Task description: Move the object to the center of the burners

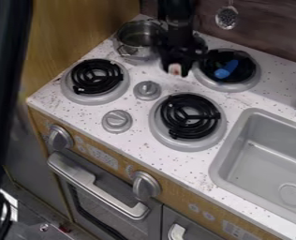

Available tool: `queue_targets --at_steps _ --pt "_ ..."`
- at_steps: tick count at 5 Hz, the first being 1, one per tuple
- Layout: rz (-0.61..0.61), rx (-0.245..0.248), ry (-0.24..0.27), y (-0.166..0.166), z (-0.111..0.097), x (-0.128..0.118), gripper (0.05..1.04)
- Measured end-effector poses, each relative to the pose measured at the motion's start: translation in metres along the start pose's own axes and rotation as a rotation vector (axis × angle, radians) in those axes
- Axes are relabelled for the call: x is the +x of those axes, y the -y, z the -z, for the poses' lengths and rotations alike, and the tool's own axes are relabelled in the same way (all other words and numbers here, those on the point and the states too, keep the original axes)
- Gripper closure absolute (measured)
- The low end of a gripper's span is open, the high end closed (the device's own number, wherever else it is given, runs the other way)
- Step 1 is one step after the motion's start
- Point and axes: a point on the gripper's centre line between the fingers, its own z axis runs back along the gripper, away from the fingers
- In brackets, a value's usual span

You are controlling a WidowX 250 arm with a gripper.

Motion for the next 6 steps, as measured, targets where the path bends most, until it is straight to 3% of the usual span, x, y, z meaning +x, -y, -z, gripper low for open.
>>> queue_targets --at_steps 1,2,3,4,5,6 --pt "0.014 -0.007 -0.034 0.005 0.019 0.004 0.520" --pt "0.022 -0.008 -0.028 0.008 0.019 0.005 0.216" --pt "0.041 0.004 -0.039 0.014 0.020 0.002 0.077" --pt "0.060 0.021 -0.049 0.019 0.008 -0.008 0.085" --pt "0.063 0.018 -0.020 0.023 -0.025 -0.019 0.085" --pt "0.064 0.014 -0.046 0.026 -0.036 -0.053 0.085"
